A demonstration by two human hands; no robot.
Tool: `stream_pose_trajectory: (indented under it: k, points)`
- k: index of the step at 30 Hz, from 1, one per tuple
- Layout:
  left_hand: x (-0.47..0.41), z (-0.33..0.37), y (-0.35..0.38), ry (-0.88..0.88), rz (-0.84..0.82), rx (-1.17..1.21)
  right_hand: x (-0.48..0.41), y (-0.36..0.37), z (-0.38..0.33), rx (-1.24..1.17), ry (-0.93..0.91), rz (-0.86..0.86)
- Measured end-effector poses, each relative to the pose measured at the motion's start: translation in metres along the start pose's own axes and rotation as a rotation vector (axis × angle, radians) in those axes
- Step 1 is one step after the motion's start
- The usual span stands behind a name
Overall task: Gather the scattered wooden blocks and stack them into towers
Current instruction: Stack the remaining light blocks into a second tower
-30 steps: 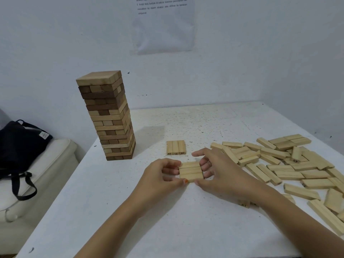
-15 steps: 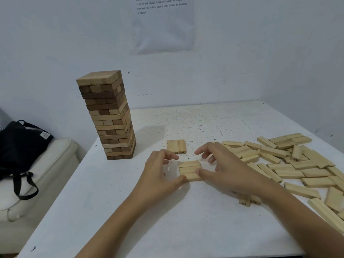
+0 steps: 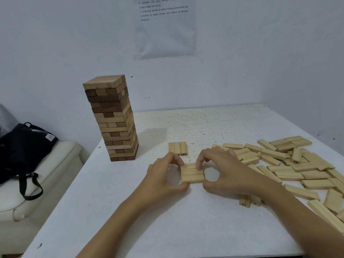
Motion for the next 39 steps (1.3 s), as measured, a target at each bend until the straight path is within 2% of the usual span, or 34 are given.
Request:
stream_pose_trajectory:
  k: [10,17,24,39]
  points:
    - [-0.017,-0.002,-0.028,0.102,0.115,0.158,-0.013,-0.023,-0.001,-0.301,0.079,0.143]
    - [-0.044,-0.001,-0.046,0.151,0.150,0.107,-0.046,-0.037,-0.005,-0.282,0.082,0.177]
    - [-0.075,-0.030,-0.043,0.086,0.118,0.143,-0.076,-0.019,0.012,-0.343,0.175,0.144]
    - [-0.076,-0.054,-0.027,0.051,0.066,0.129,-0.077,0.008,0.028,-0.280,0.218,0.125]
Point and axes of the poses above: each hand's wrist, its own x-axis away from the middle knuckle, its own y-axis out of the palm, z = x × y, the point moved 7 cm from there along -x, towards the middle knuckle
